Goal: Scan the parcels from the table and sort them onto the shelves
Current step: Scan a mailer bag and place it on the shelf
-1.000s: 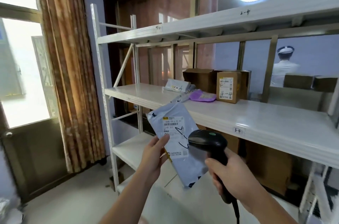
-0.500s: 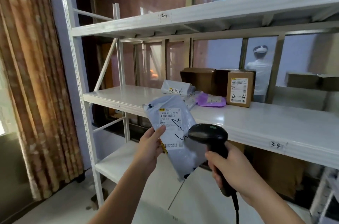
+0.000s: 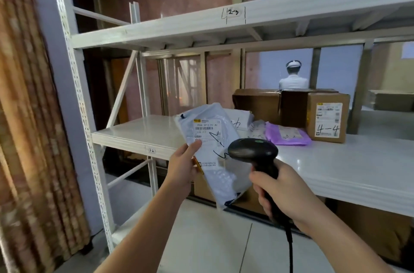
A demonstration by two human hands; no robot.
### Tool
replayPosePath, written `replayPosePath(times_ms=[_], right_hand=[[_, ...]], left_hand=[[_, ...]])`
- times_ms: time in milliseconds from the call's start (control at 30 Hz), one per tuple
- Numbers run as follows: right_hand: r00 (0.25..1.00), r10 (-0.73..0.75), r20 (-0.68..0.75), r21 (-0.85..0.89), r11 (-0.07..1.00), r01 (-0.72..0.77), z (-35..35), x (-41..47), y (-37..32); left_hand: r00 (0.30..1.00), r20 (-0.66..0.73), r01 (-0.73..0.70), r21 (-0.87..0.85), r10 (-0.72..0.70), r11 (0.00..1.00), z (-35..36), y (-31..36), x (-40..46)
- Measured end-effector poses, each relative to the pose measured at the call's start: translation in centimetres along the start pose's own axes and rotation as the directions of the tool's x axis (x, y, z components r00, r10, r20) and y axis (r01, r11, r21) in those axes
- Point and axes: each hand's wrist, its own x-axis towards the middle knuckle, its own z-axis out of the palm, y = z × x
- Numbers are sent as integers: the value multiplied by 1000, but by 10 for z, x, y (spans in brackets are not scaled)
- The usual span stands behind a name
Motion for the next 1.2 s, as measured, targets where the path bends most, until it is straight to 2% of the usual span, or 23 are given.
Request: replayPosePath(times_ms=[133, 267, 533, 633, 800, 1000, 1100, 1200], right_hand=[[999, -38, -18, 11, 999, 38, 26, 49, -4], [998, -62, -30, 7, 998, 62, 55, 92, -5], [999, 1, -42, -64, 998, -4, 107, 156, 3], [996, 22, -87, -89, 996, -30, 124, 175, 6], [973, 70, -218, -83, 992, -90, 152, 206, 9], [946, 142, -291, -52, 985, -163, 173, 228, 12], [932, 174, -318, -85, 974, -210, 177, 236, 17], [913, 198, -357, -64, 970, -236, 178, 243, 19]], left_hand=[[999, 14, -33, 43, 33, 999, -21, 14, 48], [999, -38, -25, 30, 26, 999, -46, 30, 102], [991, -69, 117, 75, -112, 990, -90, 53, 239], [980, 8, 196, 109, -198, 975, -101, 51, 288], [927, 171, 273, 306, -335, 912, -115, 39, 365], [929, 203, 211, 394, -309, 895, -122, 9, 451], [950, 179, 131, 513, -255, 849, -118, 1, 473], [953, 213, 49, 598, -217, 800, -107, 3, 476]])
